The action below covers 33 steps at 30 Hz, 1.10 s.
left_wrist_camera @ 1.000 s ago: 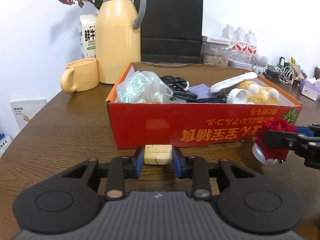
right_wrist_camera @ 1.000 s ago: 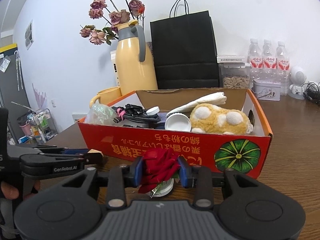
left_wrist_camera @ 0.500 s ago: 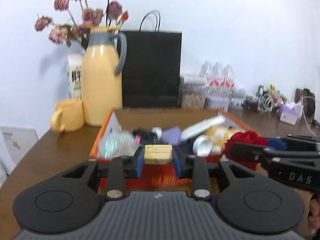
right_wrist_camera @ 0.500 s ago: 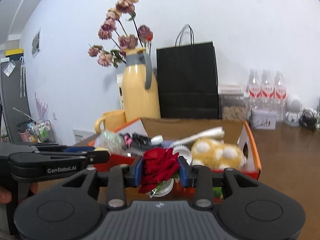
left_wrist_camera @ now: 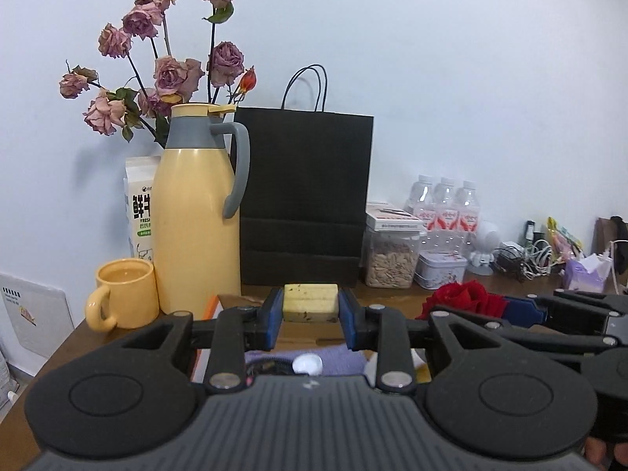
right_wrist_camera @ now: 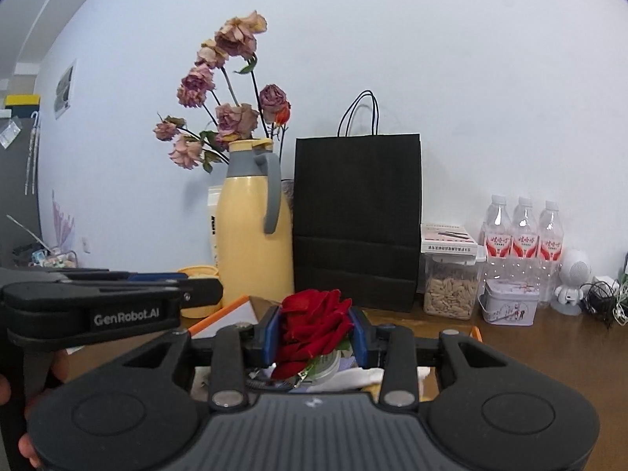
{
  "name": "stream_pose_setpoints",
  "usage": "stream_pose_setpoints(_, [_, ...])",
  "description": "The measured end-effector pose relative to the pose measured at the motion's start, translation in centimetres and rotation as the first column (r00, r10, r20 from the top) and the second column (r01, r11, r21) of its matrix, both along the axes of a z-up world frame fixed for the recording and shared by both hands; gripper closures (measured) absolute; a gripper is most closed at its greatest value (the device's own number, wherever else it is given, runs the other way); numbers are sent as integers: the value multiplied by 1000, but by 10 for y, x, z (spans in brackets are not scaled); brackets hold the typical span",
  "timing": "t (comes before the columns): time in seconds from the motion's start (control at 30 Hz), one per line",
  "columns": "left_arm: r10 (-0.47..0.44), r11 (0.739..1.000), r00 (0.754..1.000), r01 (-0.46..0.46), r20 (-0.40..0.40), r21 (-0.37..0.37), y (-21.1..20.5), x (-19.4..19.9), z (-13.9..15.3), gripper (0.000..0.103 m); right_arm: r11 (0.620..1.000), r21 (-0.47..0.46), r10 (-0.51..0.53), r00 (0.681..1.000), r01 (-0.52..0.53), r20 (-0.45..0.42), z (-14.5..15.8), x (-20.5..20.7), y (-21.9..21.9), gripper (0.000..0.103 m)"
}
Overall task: Organize objects
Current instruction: 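Carry the yellow block and red rose into the box and open both grippers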
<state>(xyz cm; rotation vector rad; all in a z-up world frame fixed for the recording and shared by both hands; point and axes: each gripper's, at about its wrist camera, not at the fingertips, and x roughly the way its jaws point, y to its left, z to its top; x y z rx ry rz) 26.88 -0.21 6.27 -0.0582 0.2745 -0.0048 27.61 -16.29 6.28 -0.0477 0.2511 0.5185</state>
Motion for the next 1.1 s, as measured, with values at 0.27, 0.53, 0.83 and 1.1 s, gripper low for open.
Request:
stream_pose_setpoints(0.27, [46,997,997,-49,-61,-56,7,49,-9,72,998,-48,-41,998,38,-44,-3,47,17,68])
stream_pose_setpoints(0.53, [60,997,989,-67,-138,-47,12,80,-36,72,996,-56,-71,992,66,-99,-25,88,18,68])
stream_pose_setpoints(0.83, [77,997,984,-80,-159,-14,10,79,-47,45,993,-83,-91,986,80,-136,-42,92,15,61])
stream_pose_setpoints(1.1, [131,991,988,-130,-76,15,6,69,-39,0,992,-70,-118,984,109,-136,-43,87,4,4])
